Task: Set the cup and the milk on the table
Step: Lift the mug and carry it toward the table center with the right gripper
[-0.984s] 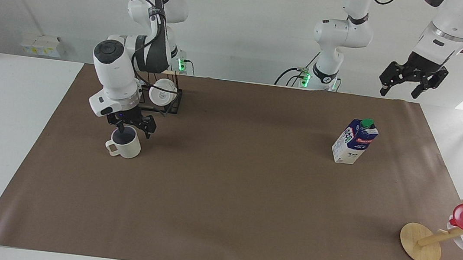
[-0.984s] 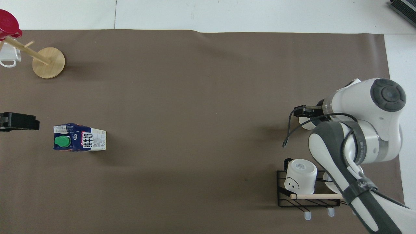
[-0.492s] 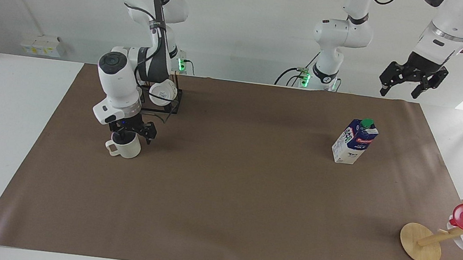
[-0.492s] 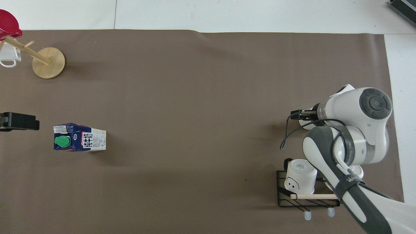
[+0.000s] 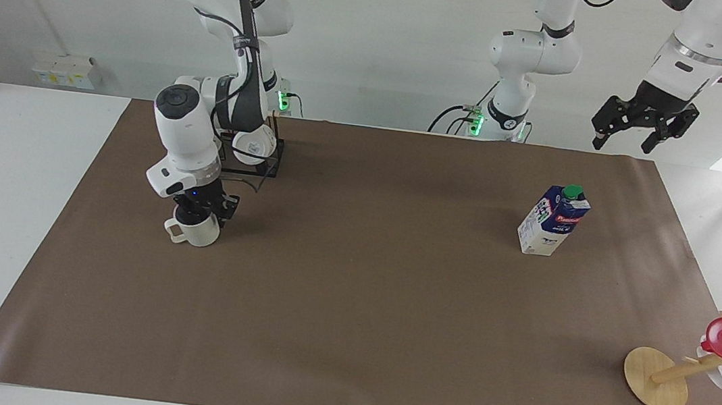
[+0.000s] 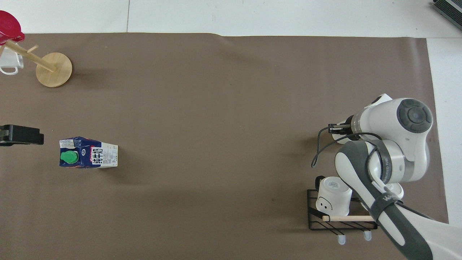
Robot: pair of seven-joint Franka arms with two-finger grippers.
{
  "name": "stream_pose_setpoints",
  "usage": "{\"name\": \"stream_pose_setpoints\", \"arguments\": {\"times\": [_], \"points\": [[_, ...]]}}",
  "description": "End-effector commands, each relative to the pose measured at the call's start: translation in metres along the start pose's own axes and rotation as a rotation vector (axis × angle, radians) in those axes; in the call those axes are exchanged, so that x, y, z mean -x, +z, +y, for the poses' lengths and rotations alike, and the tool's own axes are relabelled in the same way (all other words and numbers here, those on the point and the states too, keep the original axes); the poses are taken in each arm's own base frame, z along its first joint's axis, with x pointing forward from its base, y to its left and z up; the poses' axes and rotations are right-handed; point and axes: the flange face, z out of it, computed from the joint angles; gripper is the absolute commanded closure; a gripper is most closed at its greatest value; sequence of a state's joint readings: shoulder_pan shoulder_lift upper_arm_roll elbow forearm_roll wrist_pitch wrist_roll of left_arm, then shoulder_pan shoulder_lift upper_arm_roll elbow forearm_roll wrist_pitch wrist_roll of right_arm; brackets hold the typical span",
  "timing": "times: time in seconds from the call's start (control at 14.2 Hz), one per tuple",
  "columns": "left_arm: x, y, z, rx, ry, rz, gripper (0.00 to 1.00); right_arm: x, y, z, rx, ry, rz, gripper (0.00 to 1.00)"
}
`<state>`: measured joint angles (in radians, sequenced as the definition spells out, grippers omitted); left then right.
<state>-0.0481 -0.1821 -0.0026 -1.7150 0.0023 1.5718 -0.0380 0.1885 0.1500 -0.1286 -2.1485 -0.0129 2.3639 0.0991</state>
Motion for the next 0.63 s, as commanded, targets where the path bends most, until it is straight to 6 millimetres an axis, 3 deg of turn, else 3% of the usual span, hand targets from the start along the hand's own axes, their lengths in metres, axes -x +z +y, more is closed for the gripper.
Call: {"name": "stream_pose_setpoints", "arguments": {"times": [0.0, 0.35, 0.56], "points": [[0.003, -0.006, -0.003, -0.015, -0.007, -0.006, 0.00, -0.009, -0.005, 0.003, -0.011, 0.003, 0.025, 1.00], [0.003, -0.006, -0.003, -0.015, -0.007, -0.006, 0.00, -0.027, -0.042, -0.002, -0.020, -0.012, 0.083, 1.00], [0.003, -0.006, -0.003, -0.015, -0.007, -0.006, 0.00, -0.038, -0.078, -0.035, -0.023, -0.049, 0.036, 1.00]]}}
